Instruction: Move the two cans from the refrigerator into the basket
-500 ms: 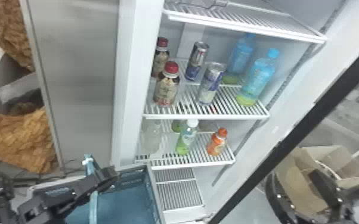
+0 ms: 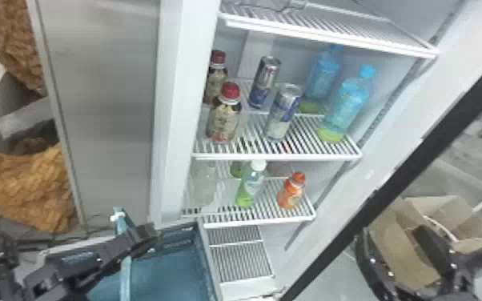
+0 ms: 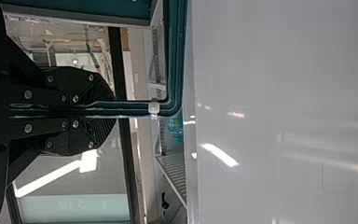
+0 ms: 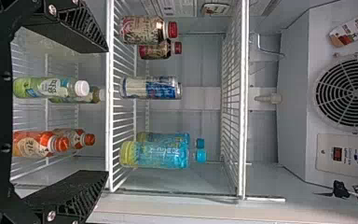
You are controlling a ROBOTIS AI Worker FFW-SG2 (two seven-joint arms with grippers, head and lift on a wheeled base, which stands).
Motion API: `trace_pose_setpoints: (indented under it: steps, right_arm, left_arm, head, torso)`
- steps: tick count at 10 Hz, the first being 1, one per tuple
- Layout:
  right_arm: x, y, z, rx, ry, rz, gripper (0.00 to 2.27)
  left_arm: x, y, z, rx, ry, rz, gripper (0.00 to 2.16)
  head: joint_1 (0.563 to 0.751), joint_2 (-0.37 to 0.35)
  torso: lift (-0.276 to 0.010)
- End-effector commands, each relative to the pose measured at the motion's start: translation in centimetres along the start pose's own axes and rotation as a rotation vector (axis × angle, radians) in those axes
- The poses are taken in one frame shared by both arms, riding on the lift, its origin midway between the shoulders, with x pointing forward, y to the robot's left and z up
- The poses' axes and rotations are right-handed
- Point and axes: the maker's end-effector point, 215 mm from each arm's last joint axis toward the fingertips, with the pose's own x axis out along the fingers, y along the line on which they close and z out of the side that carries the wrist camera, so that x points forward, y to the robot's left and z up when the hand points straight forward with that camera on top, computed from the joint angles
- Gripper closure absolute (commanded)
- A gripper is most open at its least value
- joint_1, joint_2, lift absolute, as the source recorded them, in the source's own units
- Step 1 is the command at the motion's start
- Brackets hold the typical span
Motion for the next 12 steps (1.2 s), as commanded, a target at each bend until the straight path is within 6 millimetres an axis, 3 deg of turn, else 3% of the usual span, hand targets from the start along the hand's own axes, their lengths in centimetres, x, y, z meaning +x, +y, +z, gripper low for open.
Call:
trace_pose_setpoints:
  steps: [1,4,7,12]
  right_arm:
    - [0.3,-0.1,0.1,0.002,-0.008,-0.001,0.11]
    - [1.3,-0.2,-0.6,-0.001,0.003,-0.001,0.11]
    - [3.7,-0.2,-0.4,-0.009,-0.03,-0.003,0.11]
    - [7.3,0.6,-3.4,0.068,-0.037,0.006,0.11]
  left_arm:
    - [0.1,-0.1,0.1,0.001,0.0,-0.001,1.19]
    - [0.2,-0.1,0.1,0.003,0.002,-0.002,1.19]
    - [0.5,-0.4,0.2,0.008,0.007,-0.007,1.19]
    - [1.4,-1.2,0.7,0.026,0.011,-0.02,1.19]
  head:
    - [0.695,-0.35]
    - [0.695,-0.35]
    - [0.695,-0.35]
    - [0.695,-0.35]
  torso:
    - [-0.031]
    - [-0.031]
    - [-0.031]
    - [-0.031]
